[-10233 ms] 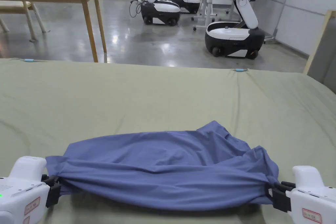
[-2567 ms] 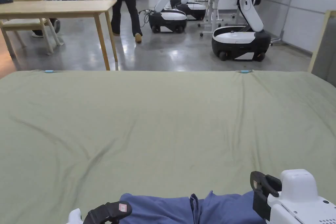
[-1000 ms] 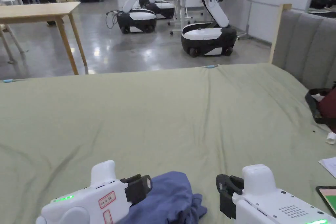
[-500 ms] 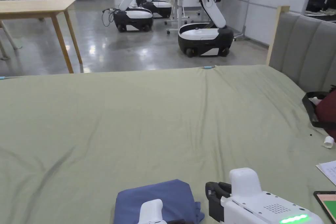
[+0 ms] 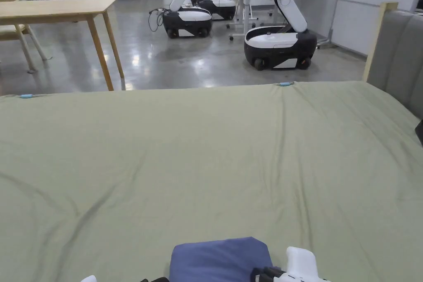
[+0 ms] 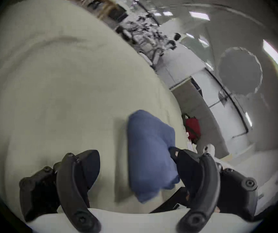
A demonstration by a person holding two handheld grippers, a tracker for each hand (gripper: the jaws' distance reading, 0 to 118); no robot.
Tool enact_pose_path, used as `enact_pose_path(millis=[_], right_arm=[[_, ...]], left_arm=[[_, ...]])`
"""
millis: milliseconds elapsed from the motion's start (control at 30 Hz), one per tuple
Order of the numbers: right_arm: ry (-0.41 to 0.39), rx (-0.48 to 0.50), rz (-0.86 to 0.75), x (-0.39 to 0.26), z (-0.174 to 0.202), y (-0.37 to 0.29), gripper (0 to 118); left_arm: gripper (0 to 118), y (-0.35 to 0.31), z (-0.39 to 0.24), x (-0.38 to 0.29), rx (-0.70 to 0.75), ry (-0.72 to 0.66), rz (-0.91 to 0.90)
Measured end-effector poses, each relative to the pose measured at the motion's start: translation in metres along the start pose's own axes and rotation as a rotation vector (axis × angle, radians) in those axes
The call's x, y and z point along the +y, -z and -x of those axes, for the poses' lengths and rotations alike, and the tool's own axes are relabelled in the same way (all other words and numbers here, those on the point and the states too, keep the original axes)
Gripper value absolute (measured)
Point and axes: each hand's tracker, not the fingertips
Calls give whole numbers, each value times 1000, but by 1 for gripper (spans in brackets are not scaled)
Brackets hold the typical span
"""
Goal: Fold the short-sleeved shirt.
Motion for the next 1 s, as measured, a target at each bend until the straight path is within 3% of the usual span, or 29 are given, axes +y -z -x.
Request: enact_pose_path(millis=[67,133,200,233,267,300,367,467,667,833,1000], right_arm=[[26,19,-4,3,-8,-3,1],[21,26,-16,5,-9,-7,1],[10,26,-32,7,-8,-9,1],[4,26,-41,7,-6,-10,1],[-10,18,-52,8,-4,-11,1],[-28,11,-60,9,-2,-13,1],[-54,18,-73,10,4,-19,1],[-87,18,-93,15,16,-26,1],[-147,50,-106,18,64,-24,1],[-193,88,-97,11,116,-6,1],[-236,123,-74,-1,161,19,1]], left_arm=[[96,25,3,0,-66,-70,66],[96,51,2,-6,-229,-104,122],[92,77,-1,-10,-269,-144,159],[76,85,-5,-12,-218,-157,129],[47,92,-6,-12,-124,-172,122],[30,94,-7,-12,-110,-199,123],[30,84,-15,-4,-151,-208,133],[30,52,-29,16,-72,-71,148],[30,-71,-13,87,27,115,36],[30,-175,59,161,168,176,-34],[30,-250,156,224,178,66,-39]])
